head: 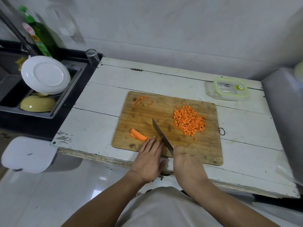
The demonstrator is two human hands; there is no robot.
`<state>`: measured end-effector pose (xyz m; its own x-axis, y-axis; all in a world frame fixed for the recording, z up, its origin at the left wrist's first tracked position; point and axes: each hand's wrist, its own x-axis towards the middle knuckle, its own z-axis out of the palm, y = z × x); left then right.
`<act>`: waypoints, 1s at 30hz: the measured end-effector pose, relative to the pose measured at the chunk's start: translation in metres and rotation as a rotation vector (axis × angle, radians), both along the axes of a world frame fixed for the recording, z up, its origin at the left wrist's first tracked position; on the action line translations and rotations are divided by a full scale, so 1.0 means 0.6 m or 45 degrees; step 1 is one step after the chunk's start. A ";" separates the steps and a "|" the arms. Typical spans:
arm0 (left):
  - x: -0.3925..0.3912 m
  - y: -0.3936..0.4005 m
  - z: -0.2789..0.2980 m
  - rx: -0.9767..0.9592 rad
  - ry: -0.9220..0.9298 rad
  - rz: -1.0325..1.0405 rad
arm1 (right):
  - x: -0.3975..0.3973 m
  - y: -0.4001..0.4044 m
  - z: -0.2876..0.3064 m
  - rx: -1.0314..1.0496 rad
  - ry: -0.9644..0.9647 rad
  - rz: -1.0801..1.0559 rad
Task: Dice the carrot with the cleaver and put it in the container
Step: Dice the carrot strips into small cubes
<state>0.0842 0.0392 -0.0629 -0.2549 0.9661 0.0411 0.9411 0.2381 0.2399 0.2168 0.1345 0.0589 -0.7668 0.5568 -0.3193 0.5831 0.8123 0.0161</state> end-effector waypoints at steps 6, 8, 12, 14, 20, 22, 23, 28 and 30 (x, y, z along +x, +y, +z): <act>0.009 0.008 0.002 -0.024 0.008 0.046 | 0.009 0.006 0.004 -0.080 0.051 -0.048; 0.010 0.008 0.001 -0.028 0.008 0.044 | 0.010 0.008 0.002 -0.092 0.066 -0.061; 0.008 0.007 -0.001 -0.027 0.029 0.031 | 0.012 0.009 0.003 -0.111 0.062 -0.058; 0.007 0.007 0.000 -0.031 0.035 0.027 | 0.014 0.009 0.003 -0.118 0.051 -0.060; 0.009 0.008 0.004 -0.043 0.023 0.037 | 0.017 0.002 0.016 -0.135 -0.024 -0.020; 0.008 0.009 0.005 -0.042 0.022 0.041 | 0.017 0.001 0.020 -0.168 -0.030 -0.050; 0.008 0.009 0.005 -0.047 0.021 0.041 | 0.017 0.001 0.019 -0.177 -0.031 -0.066; 0.003 0.008 0.003 -0.080 0.044 0.021 | -0.001 0.003 0.003 -0.177 -0.038 -0.088; 0.002 0.007 0.003 -0.103 0.047 0.012 | -0.024 0.009 -0.007 -0.191 -0.013 -0.102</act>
<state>0.0852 0.0436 -0.0609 -0.2638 0.9642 -0.0271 0.9466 0.2642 0.1849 0.2024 0.1400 0.0548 -0.7181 0.5615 -0.4112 0.6465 0.7569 -0.0954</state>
